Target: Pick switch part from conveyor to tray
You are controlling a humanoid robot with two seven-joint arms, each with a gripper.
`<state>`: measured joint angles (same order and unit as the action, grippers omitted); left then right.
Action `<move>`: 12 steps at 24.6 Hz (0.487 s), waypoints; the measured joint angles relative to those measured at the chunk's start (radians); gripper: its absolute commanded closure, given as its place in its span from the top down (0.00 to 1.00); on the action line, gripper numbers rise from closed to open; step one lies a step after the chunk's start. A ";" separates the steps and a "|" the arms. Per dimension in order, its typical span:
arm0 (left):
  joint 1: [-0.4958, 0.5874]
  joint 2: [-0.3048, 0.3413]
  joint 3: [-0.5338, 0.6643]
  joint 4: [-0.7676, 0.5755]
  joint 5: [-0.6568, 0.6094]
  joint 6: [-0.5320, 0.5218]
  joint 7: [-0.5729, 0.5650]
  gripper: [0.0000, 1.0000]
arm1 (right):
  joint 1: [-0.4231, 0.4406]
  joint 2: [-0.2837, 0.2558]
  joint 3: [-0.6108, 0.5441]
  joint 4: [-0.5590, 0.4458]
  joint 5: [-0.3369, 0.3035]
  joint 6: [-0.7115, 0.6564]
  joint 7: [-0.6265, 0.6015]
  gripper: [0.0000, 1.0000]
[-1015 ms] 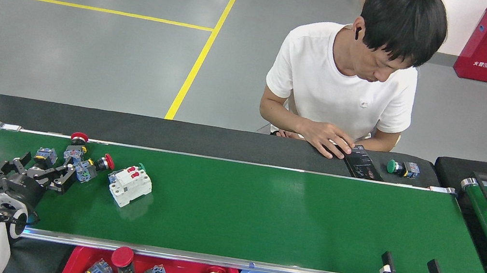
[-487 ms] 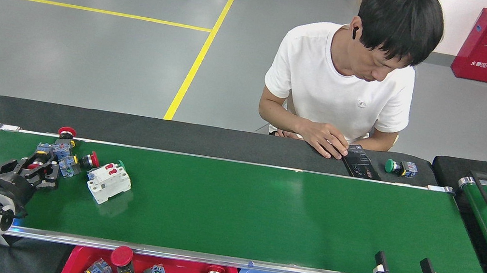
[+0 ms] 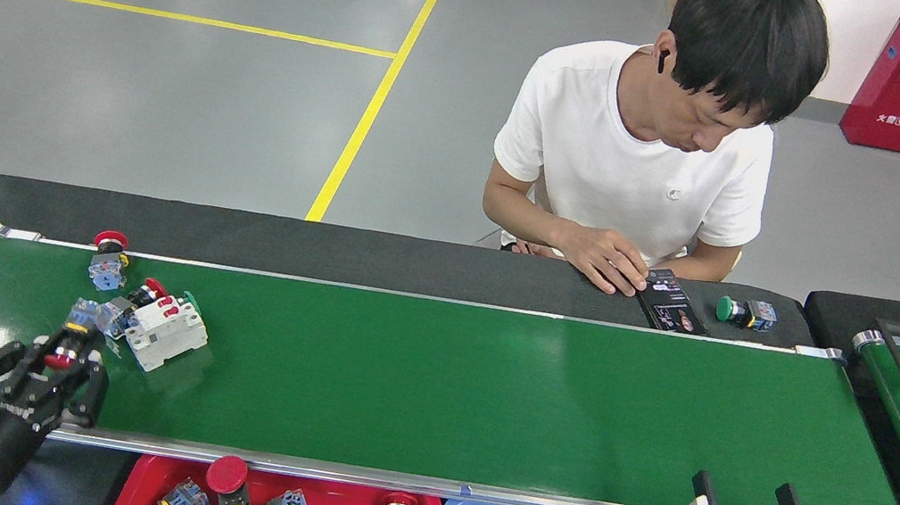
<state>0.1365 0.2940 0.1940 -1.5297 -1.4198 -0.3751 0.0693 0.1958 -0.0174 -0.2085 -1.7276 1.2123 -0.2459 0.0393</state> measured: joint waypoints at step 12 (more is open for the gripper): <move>0.154 -0.020 -0.308 -0.211 -0.154 -0.021 0.016 0.68 | 0.002 0.000 0.000 0.000 0.000 0.000 0.000 0.98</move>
<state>0.2904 0.2744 -0.1141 -1.7404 -1.5735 -0.3959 0.0854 0.1975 -0.0174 -0.2085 -1.7275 1.2122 -0.2460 0.0393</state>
